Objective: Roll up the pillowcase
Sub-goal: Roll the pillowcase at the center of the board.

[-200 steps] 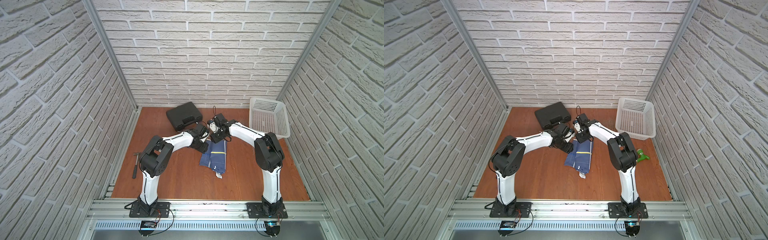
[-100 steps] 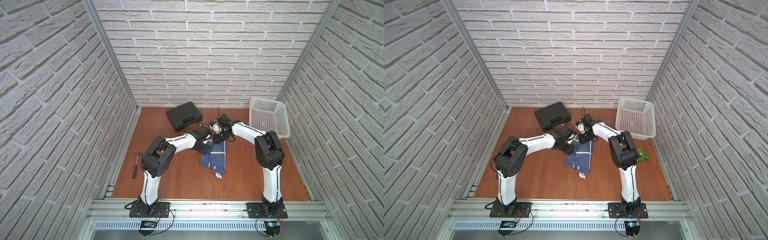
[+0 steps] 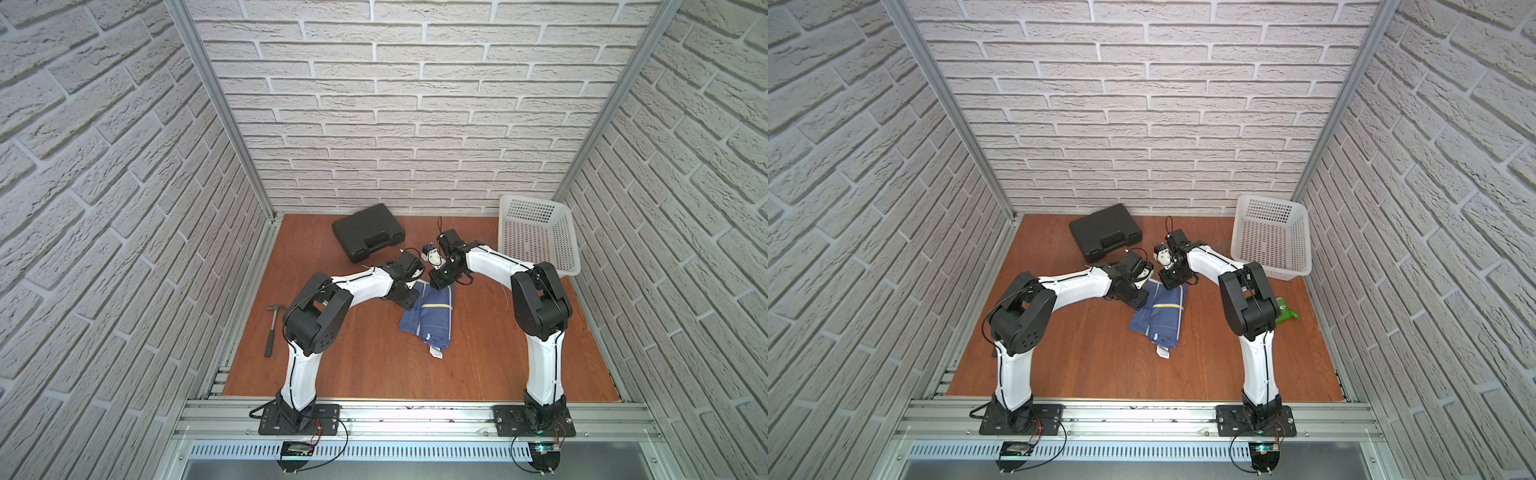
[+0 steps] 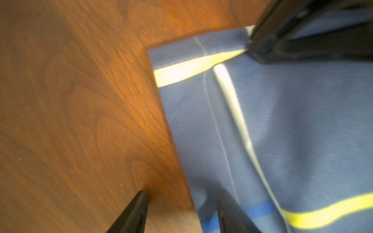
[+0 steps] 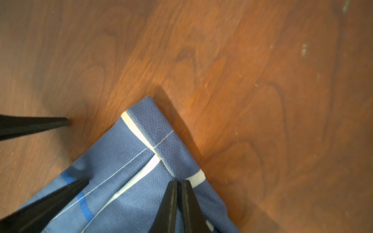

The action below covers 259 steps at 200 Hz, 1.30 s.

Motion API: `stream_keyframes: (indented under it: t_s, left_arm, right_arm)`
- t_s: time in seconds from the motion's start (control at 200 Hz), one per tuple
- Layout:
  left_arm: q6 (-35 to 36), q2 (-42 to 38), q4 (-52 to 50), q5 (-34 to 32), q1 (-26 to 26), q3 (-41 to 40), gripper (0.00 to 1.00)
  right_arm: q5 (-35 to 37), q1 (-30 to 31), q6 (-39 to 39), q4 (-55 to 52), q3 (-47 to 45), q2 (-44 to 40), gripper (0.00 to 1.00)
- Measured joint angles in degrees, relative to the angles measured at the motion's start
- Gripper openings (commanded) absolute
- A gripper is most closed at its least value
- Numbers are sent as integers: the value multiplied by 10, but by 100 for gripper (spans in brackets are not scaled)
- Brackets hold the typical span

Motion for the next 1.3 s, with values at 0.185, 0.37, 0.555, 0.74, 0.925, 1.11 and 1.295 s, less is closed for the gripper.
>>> stream_keyframes:
  t_s: [0.185, 0.37, 0.555, 0.74, 0.925, 1.11, 1.295]
  left_arm:
    - [0, 3, -7, -3, -1, 6, 57]
    - [0, 10, -21, -5, -2, 18, 56]
    - [1, 14, -29, -9, -3, 25, 56]
    - [1, 15, -32, -9, -3, 27, 56]
    - [1, 15, -33, -9, -3, 27, 56]
    - [1, 16, -34, -10, -3, 28, 53]
    - [1, 19, -38, -11, -3, 32, 52]
  right_arm:
    - [3, -11, 17, 8, -24, -27, 22]
    - [1, -15, 24, 11, -30, -39, 27]
    - [-12, -15, 20, 9, -42, -44, 29]
    - [-17, -15, 6, 2, -47, -45, 27]
    - [-20, -15, -3, 0, -47, -45, 11]
    - [-21, -20, -2, -1, -50, -51, 5]
    - [-21, -31, 7, 1, -79, -85, 5]
